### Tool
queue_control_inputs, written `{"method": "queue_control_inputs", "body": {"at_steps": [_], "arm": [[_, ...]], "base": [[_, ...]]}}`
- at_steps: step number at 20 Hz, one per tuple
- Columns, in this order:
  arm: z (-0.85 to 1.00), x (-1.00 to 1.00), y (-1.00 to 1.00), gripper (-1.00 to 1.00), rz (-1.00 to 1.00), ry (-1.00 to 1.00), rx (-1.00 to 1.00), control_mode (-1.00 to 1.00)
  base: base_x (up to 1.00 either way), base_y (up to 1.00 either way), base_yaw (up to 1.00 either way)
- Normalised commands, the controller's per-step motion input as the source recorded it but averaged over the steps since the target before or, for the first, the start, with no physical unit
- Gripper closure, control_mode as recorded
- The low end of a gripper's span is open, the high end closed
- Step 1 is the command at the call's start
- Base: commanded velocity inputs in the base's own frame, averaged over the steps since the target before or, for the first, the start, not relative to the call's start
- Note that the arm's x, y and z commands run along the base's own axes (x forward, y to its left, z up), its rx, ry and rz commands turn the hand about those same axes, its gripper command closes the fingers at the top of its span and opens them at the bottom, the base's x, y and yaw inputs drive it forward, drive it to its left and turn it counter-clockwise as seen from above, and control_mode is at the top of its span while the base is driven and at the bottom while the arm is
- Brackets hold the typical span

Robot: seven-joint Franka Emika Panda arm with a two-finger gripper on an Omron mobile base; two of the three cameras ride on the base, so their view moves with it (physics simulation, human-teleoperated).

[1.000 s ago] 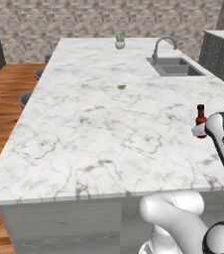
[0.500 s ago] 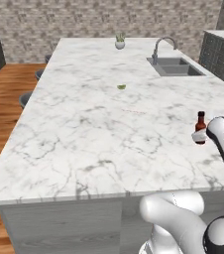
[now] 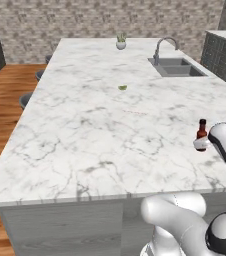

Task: Move the condiment bottle and condiment bottle from the cabinet to the dining counter.

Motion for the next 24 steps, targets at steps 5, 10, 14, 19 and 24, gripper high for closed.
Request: {"method": "queue_control_inputs", "body": {"at_steps": [5, 10, 14, 19, 24], "arm": [[-0.33, 0.03, -0.02, 1.00, 0.00, 0.00, 0.00, -1.00], [-0.29, 0.03, -0.01, 1.00, 0.00, 0.00, 0.00, -1.00], [-0.30, 0.05, -0.04, 1.00, 0.00, 0.00, 0.00, -1.00], [-0.33, 0.03, -0.04, 1.00, 0.01, -0.02, 0.00, -1.00], [-0.25, 0.01, -0.10, 1.00, 0.02, -0.01, 0.02, -1.00]], "base": [[0.00, 0.00, 0.00], [0.00, 0.00, 0.00], [0.00, 0.00, 0.00], [0.00, 0.00, 0.00], [0.00, 0.00, 0.00]]}}
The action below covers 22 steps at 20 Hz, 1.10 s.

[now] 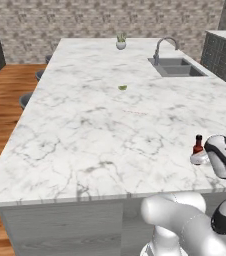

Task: Move the condiment bottle and condiment bottle from the cabinet to the dining counter.

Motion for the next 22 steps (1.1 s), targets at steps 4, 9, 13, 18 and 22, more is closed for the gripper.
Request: {"method": "queue_control_inputs", "body": {"at_steps": [4, 9, 13, 18, 22], "arm": [[-0.24, 0.00, -0.11, 1.00, 0.02, -0.01, 0.01, -1.00], [-0.19, 0.00, -0.05, 1.00, 0.01, 0.00, 0.00, -1.00], [-0.22, 0.00, 0.00, 1.00, 0.00, 0.00, 0.00, -1.00], [-0.23, 0.00, 0.00, 1.00, 0.00, 0.00, 0.00, -1.00], [-0.15, 0.00, -0.01, 1.00, 0.00, -0.04, 0.01, -1.00]], "base": [[0.00, 0.00, 0.00], [0.00, 0.00, 0.00], [0.00, 0.00, 0.00], [0.00, 0.00, 0.00], [0.00, 0.00, 0.00]]}}
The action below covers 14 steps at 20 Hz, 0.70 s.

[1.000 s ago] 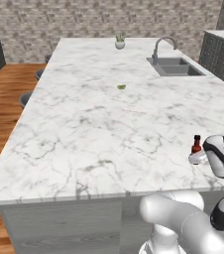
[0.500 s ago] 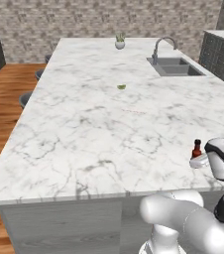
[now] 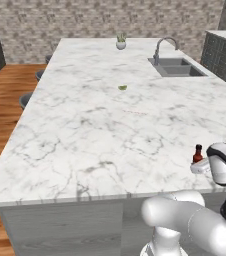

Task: Move the condiment bottle and condiment bottle from the cabinet to the dining counter.

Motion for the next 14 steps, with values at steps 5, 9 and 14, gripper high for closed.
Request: {"method": "queue_control_inputs", "body": {"at_steps": [5, 9, 14], "arm": [[-0.11, 0.02, -0.06, 1.00, 0.03, -0.04, 0.02, -1.00], [-0.18, 0.01, -0.04, 1.00, 0.03, -0.01, 0.00, -1.00], [-0.21, 0.00, 0.00, 1.00, 0.02, 0.00, 0.00, -1.00]], "base": [[0.00, 0.00, 0.00], [0.00, 0.00, 0.00], [0.00, 0.00, 0.00]]}}
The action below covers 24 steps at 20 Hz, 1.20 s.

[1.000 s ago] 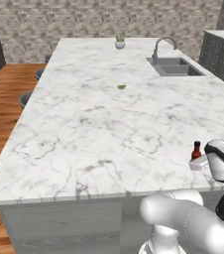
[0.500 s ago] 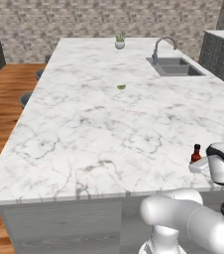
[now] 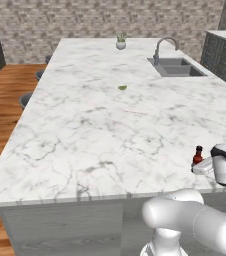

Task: Move the condiment bottle and condiment bottle from the cabinet to the dining counter.

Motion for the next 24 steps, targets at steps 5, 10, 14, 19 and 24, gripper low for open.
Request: {"method": "queue_control_inputs", "body": {"at_steps": [5, 10, 14, 19, 24], "arm": [[-0.22, 0.00, 0.00, 1.00, 0.02, 0.00, 0.00, -1.00], [-0.11, 0.00, 0.00, -1.00, 0.01, 0.00, 0.00, -1.00], [0.00, 0.00, 0.00, -1.00, 0.02, -0.02, 0.00, -1.00], [0.00, -0.14, 0.00, -1.00, 0.03, -0.07, 0.00, -1.00], [0.09, -0.27, 0.00, -1.00, 0.03, -0.10, 0.00, -1.00]], "base": [[0.00, 0.00, 0.00], [0.00, 0.00, 0.00], [0.00, 0.00, 0.00], [0.00, 0.00, 0.00], [0.00, 0.00, 0.00]]}}
